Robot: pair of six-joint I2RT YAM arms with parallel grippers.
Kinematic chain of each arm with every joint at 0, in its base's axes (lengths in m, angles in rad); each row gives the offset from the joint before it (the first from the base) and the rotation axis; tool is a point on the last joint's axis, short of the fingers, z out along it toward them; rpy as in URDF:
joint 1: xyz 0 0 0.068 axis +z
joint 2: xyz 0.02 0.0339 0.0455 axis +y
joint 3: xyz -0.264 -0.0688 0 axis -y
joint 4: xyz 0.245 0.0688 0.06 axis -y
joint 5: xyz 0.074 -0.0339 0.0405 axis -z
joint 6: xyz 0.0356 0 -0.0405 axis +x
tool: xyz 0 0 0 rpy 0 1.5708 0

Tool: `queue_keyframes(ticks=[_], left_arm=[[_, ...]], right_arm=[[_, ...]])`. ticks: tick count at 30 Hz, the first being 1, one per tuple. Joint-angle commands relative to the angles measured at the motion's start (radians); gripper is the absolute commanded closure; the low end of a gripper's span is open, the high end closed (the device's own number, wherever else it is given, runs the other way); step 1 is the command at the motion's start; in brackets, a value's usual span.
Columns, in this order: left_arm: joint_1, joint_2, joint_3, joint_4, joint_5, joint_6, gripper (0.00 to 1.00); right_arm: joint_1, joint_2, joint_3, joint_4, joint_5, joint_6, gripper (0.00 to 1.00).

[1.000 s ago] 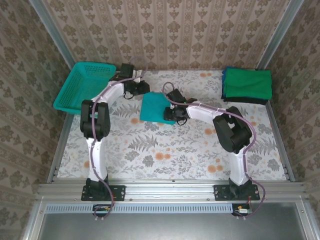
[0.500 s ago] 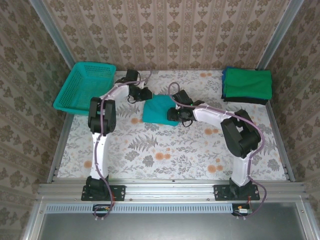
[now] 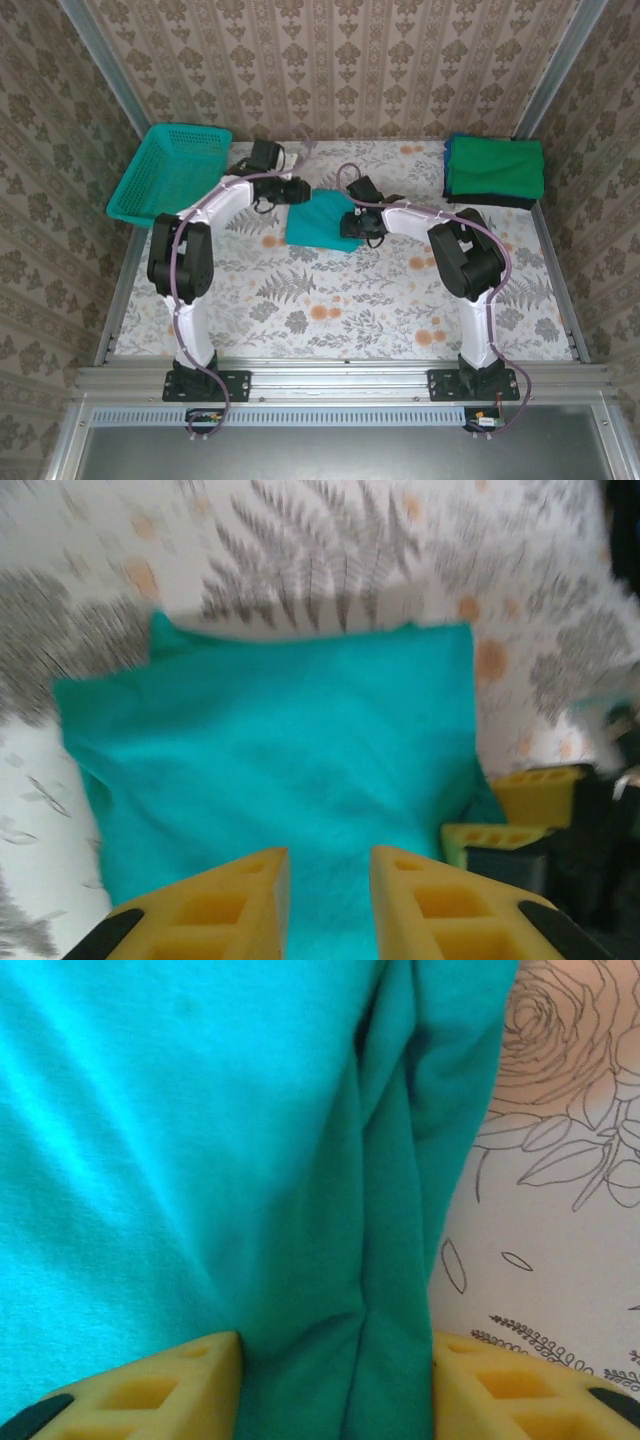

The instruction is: Fold and stack the t-shirts

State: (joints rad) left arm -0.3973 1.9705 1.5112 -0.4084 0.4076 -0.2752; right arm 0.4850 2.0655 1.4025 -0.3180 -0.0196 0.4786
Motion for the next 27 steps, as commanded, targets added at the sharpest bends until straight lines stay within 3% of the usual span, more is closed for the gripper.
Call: queue_keyframes(ticks=[1,10,15,21,25,27], left_arm=[[-0.006,0.003,-0.122,0.032,0.019,0.001,0.72],[-0.014,-0.202,-0.502,0.136,-0.016,-0.074,0.73],[0.020,-0.346,-0.686,0.140,-0.059,-0.118,0.72],[0.111,-0.416,-0.819,0.145,-0.047,-0.122,0.72],[0.169,-0.487,-0.842,0.088,-0.066,-0.101,0.72],[0.183,-0.534,-0.828,0.064,-0.077,-0.095,0.72]], right_arm=[[0.046,0.039,0.033,0.004,-0.077,-0.036,0.53],[0.162,0.104,0.149,-0.050,-0.163,-0.081,0.58],[0.196,0.021,0.153,-0.110,-0.159,-0.065,0.55],[0.077,-0.219,0.068,-0.213,0.057,-0.111,0.39],[-0.120,-0.388,-0.016,-0.272,0.272,-0.134,0.02],[-0.226,-0.426,-0.026,-0.287,0.348,-0.130,0.00]])
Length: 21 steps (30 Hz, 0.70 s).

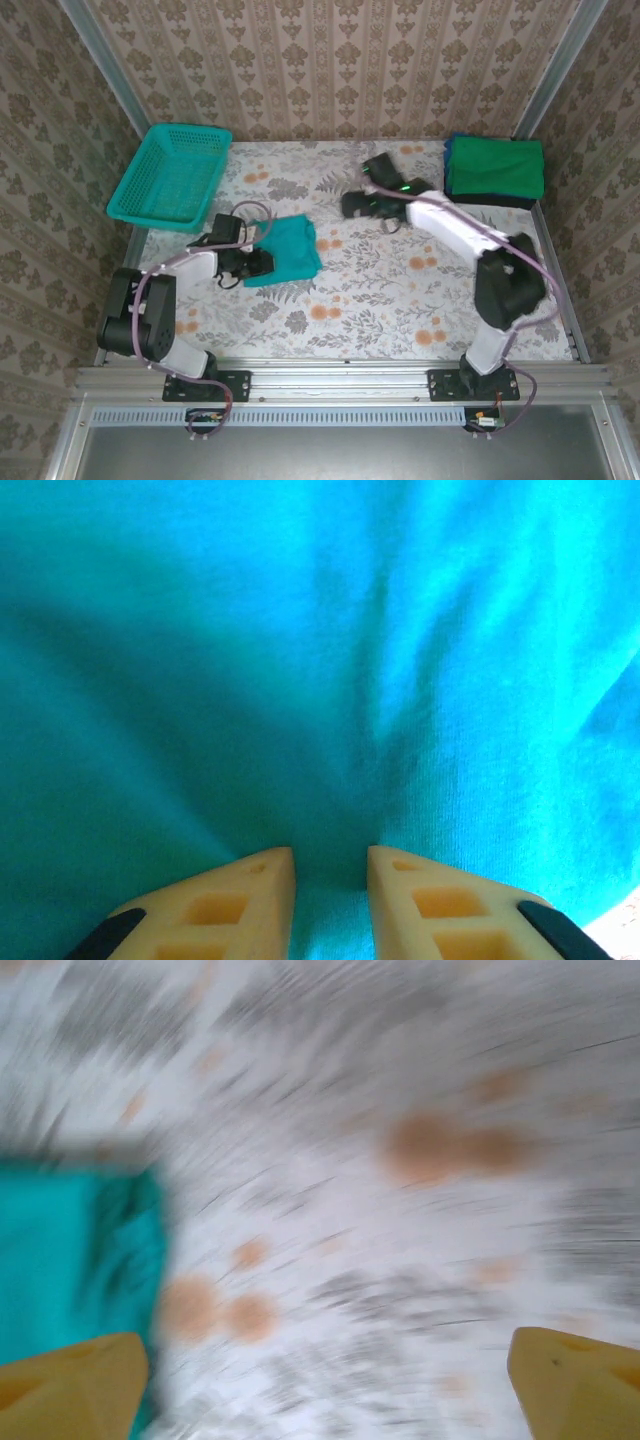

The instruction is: Fold and stack the t-shirts

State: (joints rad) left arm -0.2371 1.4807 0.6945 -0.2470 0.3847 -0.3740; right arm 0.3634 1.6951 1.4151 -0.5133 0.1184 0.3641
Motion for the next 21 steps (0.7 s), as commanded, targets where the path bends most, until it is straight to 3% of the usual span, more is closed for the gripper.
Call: queue_keyframes(ticks=[1,4,7,8,9,10,14,21], left_arm=[[0.021,-0.070,0.007,-0.111,-0.068,0.004,0.71],[-0.007,-0.138,0.087,-0.137,-0.110,-0.004,0.63],[-0.064,-0.183,0.178,-0.138,-0.170,0.006,0.46],[-0.077,-0.188,0.205,-0.131,-0.181,0.009,0.37],[-0.096,-0.191,0.233,-0.120,-0.187,0.016,0.08],[-0.114,-0.184,0.259,-0.102,-0.196,0.021,0.00],[-0.202,-0.089,0.369,0.020,-0.202,0.030,0.00],[-0.348,0.265,0.721,0.082,-0.161,0.055,0.00]], right_arm=[[-0.167,-0.067,-0.041,-0.094,0.233,-0.014,0.00],[-0.322,-0.094,-0.044,-0.080,0.270,0.021,0.00],[-0.435,-0.107,-0.075,-0.027,0.304,0.050,0.00],[-0.472,-0.106,-0.082,0.003,0.301,0.057,0.00],[-0.510,-0.103,-0.091,0.020,0.298,0.068,0.00],[-0.555,-0.101,-0.105,0.045,0.278,0.087,0.00],[-0.698,-0.091,-0.177,0.190,0.158,0.130,0.00],[-0.873,0.003,-0.248,0.419,-0.063,0.213,0.00]])
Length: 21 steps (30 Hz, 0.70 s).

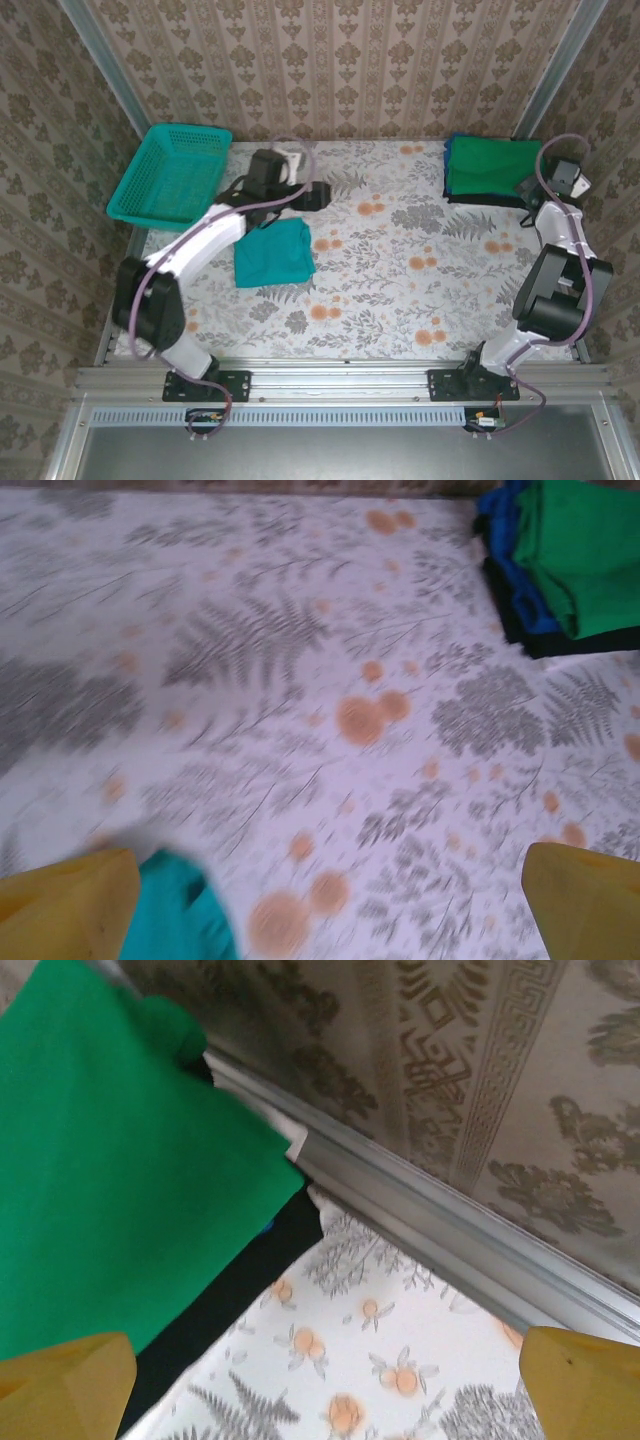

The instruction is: Fold and stack the t-shirts

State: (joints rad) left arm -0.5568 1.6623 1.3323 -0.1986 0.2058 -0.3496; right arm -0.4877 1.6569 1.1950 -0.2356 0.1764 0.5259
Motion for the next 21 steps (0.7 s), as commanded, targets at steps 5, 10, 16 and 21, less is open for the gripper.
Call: queue_keyframes(ticks=[5,10,16,21], left_arm=[[-0.058,0.334,0.292,0.145,0.019,-0.027,0.00],[-0.092,0.544,0.496,0.214,0.043,-0.085,0.00],[-0.116,0.655,0.620,0.209,0.066,-0.106,0.00],[-0.115,0.656,0.599,0.204,0.070,-0.097,0.00]], right_arm=[[-0.073,0.192,0.036,0.251,-0.279,0.083,0.00],[-0.077,0.317,0.141,0.282,-0.352,0.071,0.00],[-0.075,0.442,0.253,0.276,-0.451,0.053,0.00],[-0.081,0.421,0.220,0.296,-0.475,0.049,0.00]])
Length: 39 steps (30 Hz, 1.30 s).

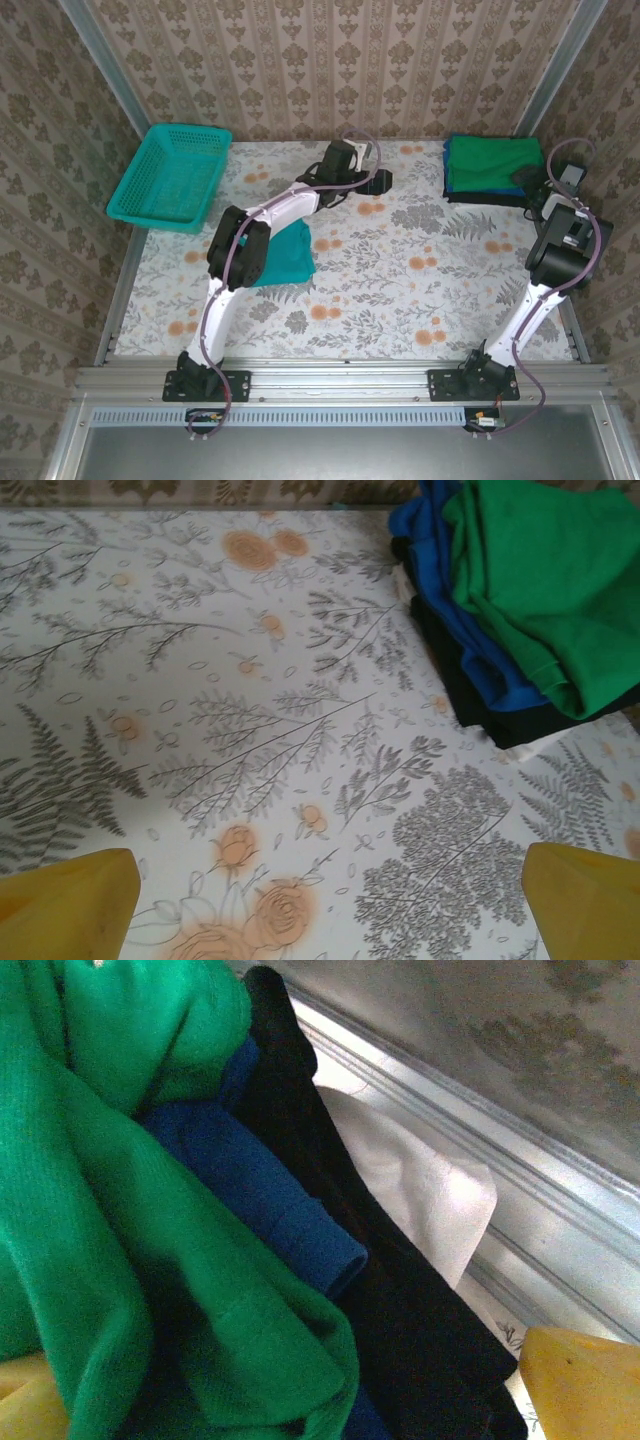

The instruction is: Fold and stack the t-shirts

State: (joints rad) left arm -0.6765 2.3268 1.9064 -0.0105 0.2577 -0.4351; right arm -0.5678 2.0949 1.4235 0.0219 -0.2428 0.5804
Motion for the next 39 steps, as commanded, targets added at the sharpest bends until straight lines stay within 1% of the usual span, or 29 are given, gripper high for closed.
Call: queue_keyframes(ticks=[1,6,9,13,15,21,25,27,31,33,34,36,38,39], left_arm=[[0.007,-0.012,0.021,0.013,0.017,-0.011,0.00],[0.025,-0.029,-0.027,0.033,0.034,-0.022,0.00],[0.038,-0.041,-0.052,0.051,0.044,-0.030,0.00],[0.052,-0.055,-0.069,0.058,0.058,-0.033,0.00],[0.059,-0.062,-0.080,0.061,0.064,-0.033,0.00],[0.072,-0.072,-0.111,0.065,0.078,-0.036,0.00],[0.083,-0.096,-0.177,0.101,0.074,-0.043,0.00],[0.088,-0.099,-0.193,0.104,0.083,-0.049,0.00],[0.092,-0.120,-0.234,0.122,0.086,-0.054,0.00],[0.097,-0.129,-0.246,0.127,0.088,-0.054,0.00],[0.098,-0.134,-0.251,0.125,0.087,-0.053,0.00],[0.104,-0.141,-0.261,0.127,0.094,-0.054,0.00],[0.109,-0.149,-0.270,0.132,0.098,-0.056,0.00],[0.112,-0.155,-0.278,0.133,0.099,-0.057,0.00]], right_arm=[[-0.001,-0.041,-0.045,0.069,-0.055,-0.001,0.00],[-0.024,-0.149,-0.185,0.187,-0.079,0.037,0.00],[-0.029,-0.210,-0.260,0.246,-0.067,0.052,0.00],[-0.031,-0.252,-0.306,0.268,-0.047,0.061,0.00],[-0.033,-0.254,-0.321,0.299,-0.056,0.068,0.00],[-0.031,-0.118,-0.162,0.255,-0.106,0.105,0.00],[-0.014,-0.034,-0.055,0.201,-0.099,0.058,0.00],[-0.006,0.023,0.009,0.168,-0.133,0.035,0.00],[0.015,0.103,0.121,0.043,-0.206,-0.017,0.00],[0.022,0.112,0.141,0.012,-0.242,-0.038,0.00],[0.026,0.114,0.155,-0.019,-0.237,-0.049,0.00],[0.034,0.133,0.218,-0.143,-0.239,-0.074,0.00],[0.043,0.149,0.244,-0.195,-0.290,-0.101,0.04],[0.053,0.155,0.252,-0.224,-0.308,-0.119,0.05]])
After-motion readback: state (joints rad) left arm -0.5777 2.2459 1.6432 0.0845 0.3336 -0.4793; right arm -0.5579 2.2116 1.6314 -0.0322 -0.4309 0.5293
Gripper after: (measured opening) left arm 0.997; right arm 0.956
